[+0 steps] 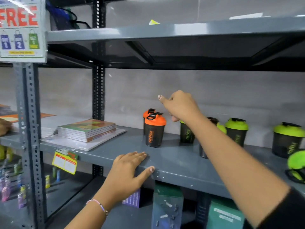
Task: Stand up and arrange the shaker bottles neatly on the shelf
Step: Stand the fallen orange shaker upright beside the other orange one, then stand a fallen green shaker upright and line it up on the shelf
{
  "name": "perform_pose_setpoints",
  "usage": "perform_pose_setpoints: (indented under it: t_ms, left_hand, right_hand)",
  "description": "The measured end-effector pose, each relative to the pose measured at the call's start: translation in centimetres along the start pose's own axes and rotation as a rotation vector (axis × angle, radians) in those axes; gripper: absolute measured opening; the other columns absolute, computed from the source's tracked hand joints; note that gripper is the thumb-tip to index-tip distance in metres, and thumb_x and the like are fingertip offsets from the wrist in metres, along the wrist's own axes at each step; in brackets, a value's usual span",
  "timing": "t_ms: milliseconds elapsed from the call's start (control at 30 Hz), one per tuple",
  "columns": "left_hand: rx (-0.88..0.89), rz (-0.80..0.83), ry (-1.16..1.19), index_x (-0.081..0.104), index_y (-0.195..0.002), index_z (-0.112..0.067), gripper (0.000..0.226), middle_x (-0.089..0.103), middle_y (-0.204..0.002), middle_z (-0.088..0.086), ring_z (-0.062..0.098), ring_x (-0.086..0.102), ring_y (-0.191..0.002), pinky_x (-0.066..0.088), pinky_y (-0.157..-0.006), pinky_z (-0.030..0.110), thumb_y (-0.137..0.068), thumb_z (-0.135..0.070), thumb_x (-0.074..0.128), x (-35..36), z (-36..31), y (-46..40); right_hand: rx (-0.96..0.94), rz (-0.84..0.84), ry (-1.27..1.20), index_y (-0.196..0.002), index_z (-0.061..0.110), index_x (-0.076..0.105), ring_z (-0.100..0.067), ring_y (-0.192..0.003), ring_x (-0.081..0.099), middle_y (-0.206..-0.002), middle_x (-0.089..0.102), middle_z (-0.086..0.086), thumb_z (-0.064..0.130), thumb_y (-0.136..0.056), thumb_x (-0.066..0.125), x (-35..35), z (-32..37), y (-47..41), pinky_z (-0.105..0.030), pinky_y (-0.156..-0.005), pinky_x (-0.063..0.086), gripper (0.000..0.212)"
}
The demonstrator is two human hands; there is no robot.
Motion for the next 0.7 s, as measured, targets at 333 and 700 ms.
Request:
perform_pose_setpoints:
  t_ms: [333,700]
  left_hand:
    - [-0.066,-0.198,-0.147,0.071,-0.106,-0.013,0.059,0.072,-0.111,0.007,0.029,0.063,-0.106,0.041,-0.091,0.045,-0.091,-0.056,0.033,0.0,-3.6,-0.2]
    - [0.163,0.096,-0.069,0.051,-0.076,-0.023,0.069,0.06,-0.075,-0.001,0.021,0.056,-0.072,0.037,-0.064,0.035,-0.086,-0.075,0.008,10.1,-22.8,-2.9]
  right_hand:
    - [0.403,-0.945,0.023,-0.12,0.025,0.06,-0.037,-0.125,0.043,-0.138,0.046,-0.008,0.039,-0.074,0.072,-8.1,-18.9,15.4,-0.053,-0.096,0.039,0.049]
    - [0.79,-0.607,0.161,-0.136,0.023,0.033,-0.047,-0.107,0.053,-0.128,0.043,-0.024,0.046,-0.07,0.081,-13.4,-33.3,19.4,-0.052,-0.087,0.046,0.084]
Point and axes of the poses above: each hand's wrist, its own y-axis away from the middle knuckle, its own x-axis out of the palm, z = x × y, the point moved 5 cm from there along -y, towards the middle knuckle
